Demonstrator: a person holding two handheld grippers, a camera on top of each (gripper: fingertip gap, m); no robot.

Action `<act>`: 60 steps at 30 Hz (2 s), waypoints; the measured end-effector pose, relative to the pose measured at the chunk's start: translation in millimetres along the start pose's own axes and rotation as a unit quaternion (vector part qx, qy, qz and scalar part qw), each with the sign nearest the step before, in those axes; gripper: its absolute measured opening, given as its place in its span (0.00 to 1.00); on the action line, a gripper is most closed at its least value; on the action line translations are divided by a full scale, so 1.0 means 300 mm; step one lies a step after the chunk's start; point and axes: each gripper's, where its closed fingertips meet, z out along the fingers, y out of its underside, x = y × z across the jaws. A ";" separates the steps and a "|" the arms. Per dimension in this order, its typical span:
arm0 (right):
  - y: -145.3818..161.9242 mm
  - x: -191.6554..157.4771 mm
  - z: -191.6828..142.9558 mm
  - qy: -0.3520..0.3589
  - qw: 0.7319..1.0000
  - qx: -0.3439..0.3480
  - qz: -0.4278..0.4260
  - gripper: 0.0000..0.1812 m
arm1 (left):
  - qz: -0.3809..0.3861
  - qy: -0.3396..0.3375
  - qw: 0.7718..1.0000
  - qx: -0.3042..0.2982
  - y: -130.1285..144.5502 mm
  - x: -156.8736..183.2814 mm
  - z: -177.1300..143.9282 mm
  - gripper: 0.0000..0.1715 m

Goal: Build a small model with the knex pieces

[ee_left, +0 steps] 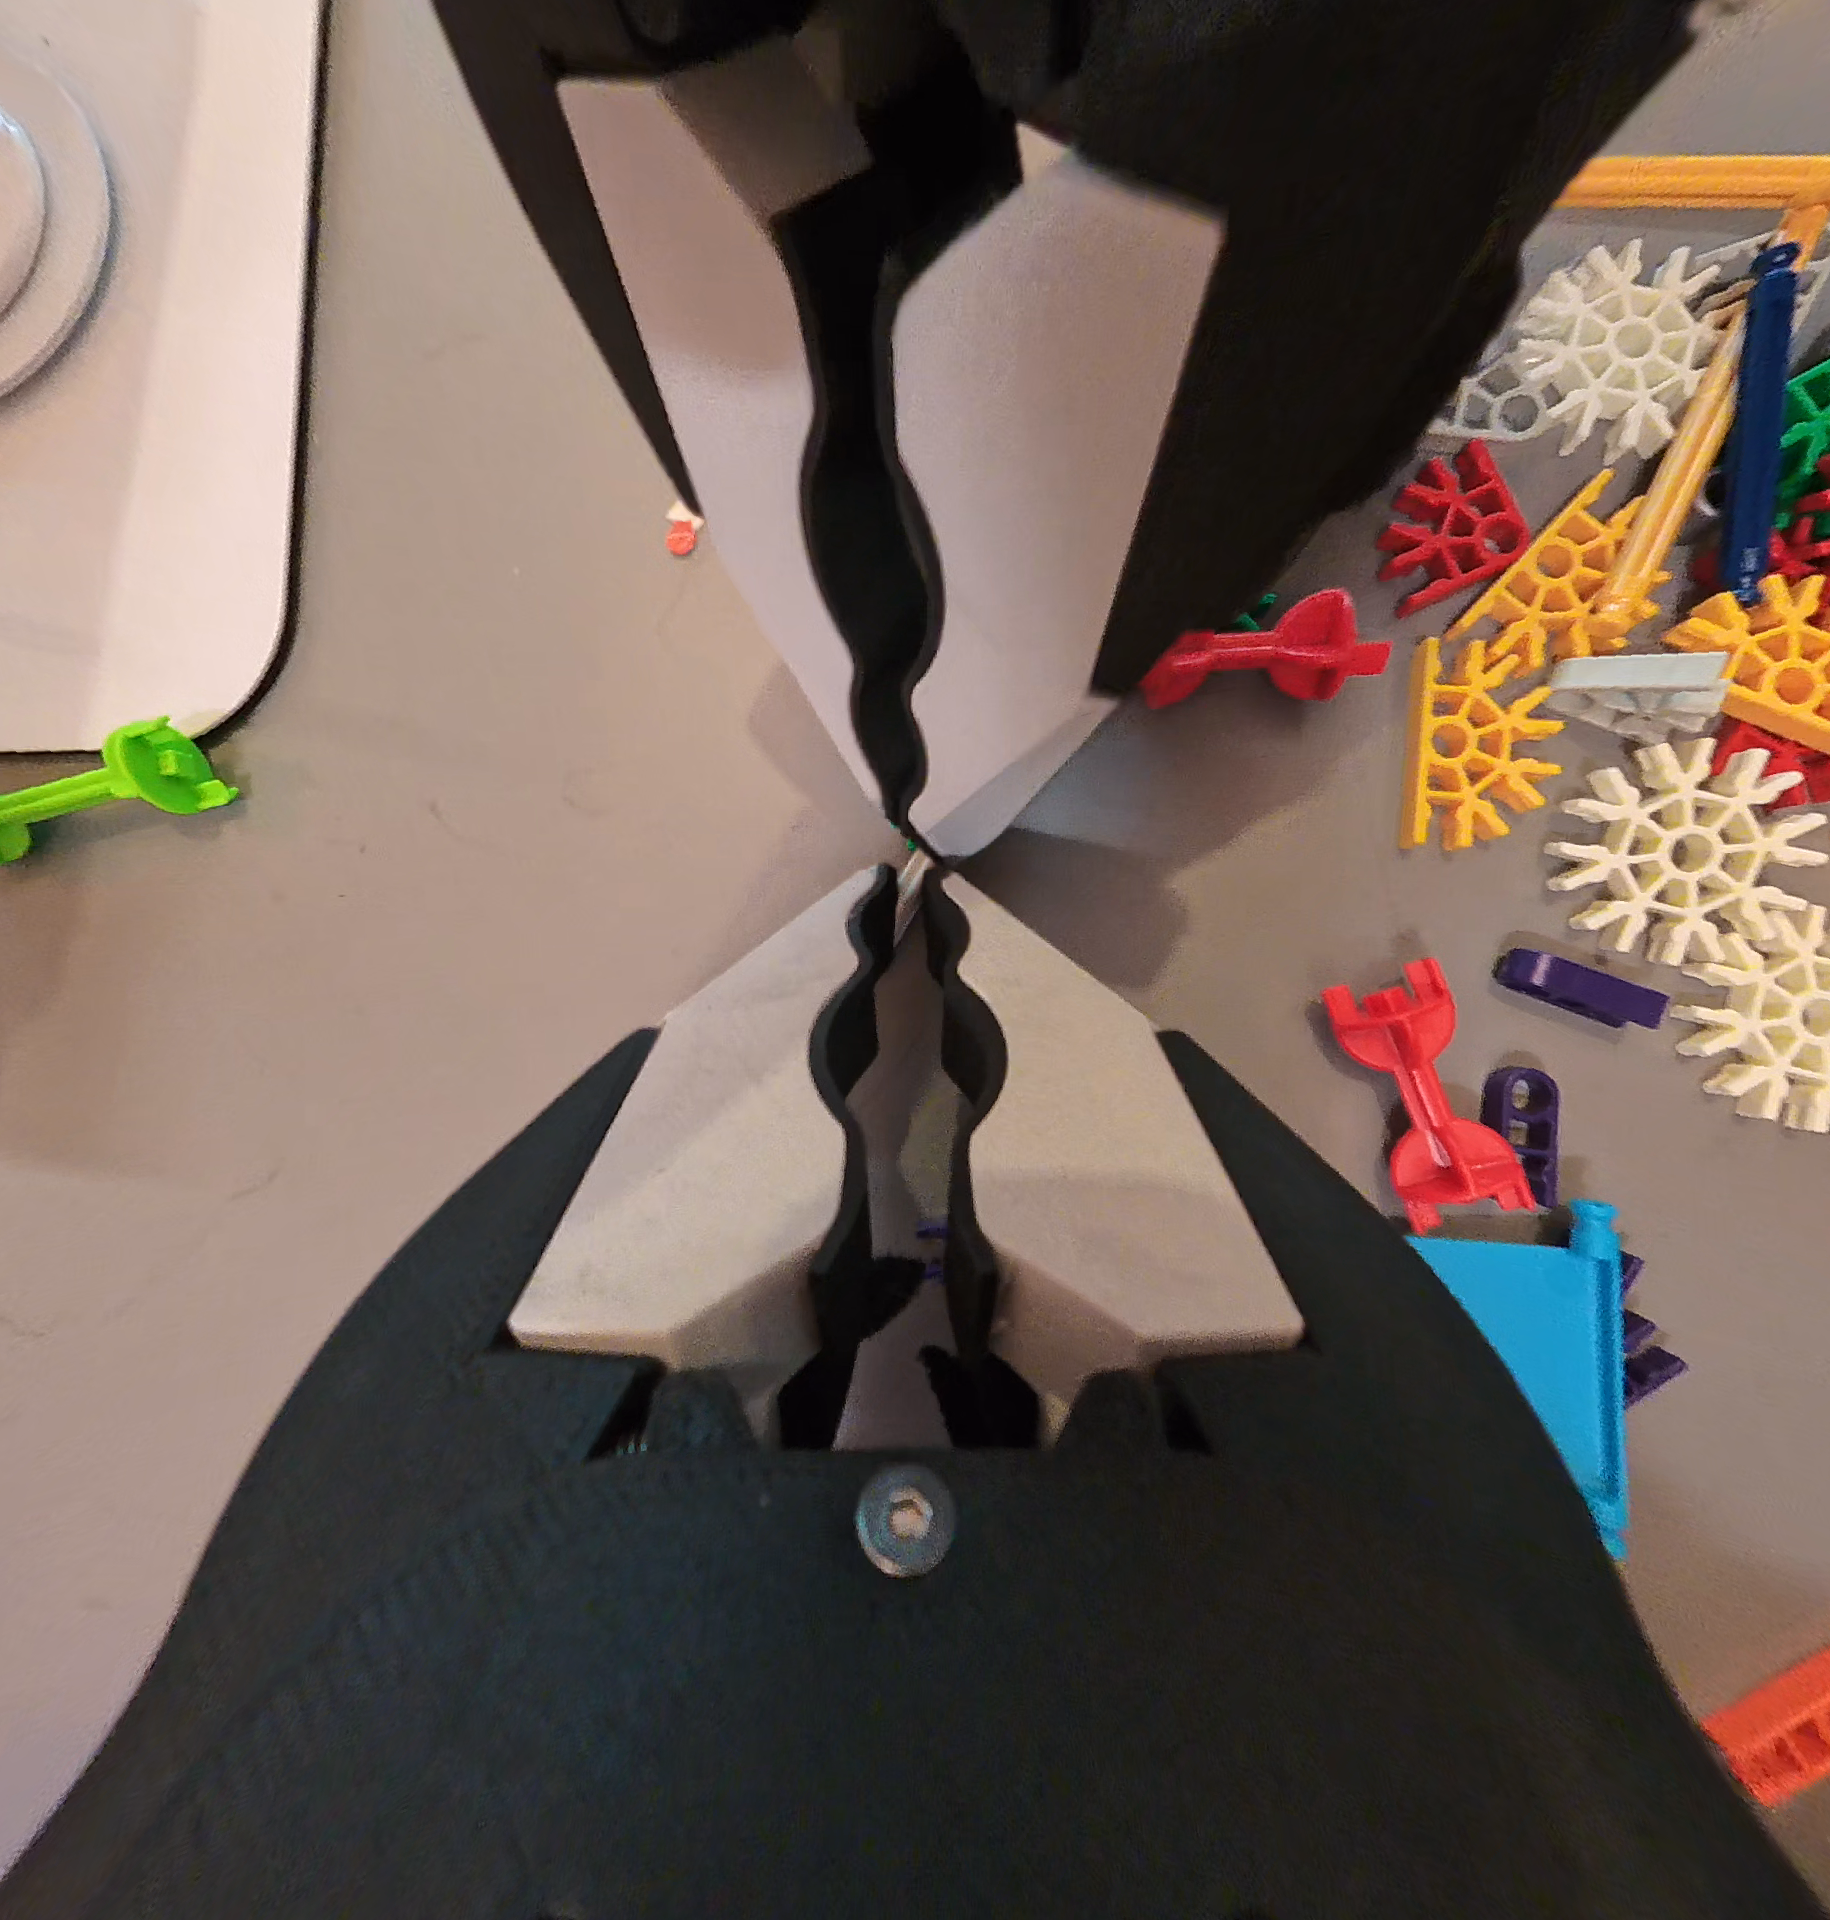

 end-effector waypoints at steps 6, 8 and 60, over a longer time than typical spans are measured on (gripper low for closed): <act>0.016 0.026 -0.164 0.007 0.996 0.075 0.040 0.00 | -0.027 0.005 1.000 0.007 0.010 0.019 -0.014 0.04; 0.046 0.039 -0.230 0.023 0.996 0.083 0.039 0.00 | -0.032 -0.005 0.999 0.014 0.006 0.004 -0.029 0.07; 0.706 -0.084 -0.402 0.142 0.982 0.084 0.087 0.05 | -0.082 0.040 0.996 -0.012 0.006 0.276 -0.165 0.14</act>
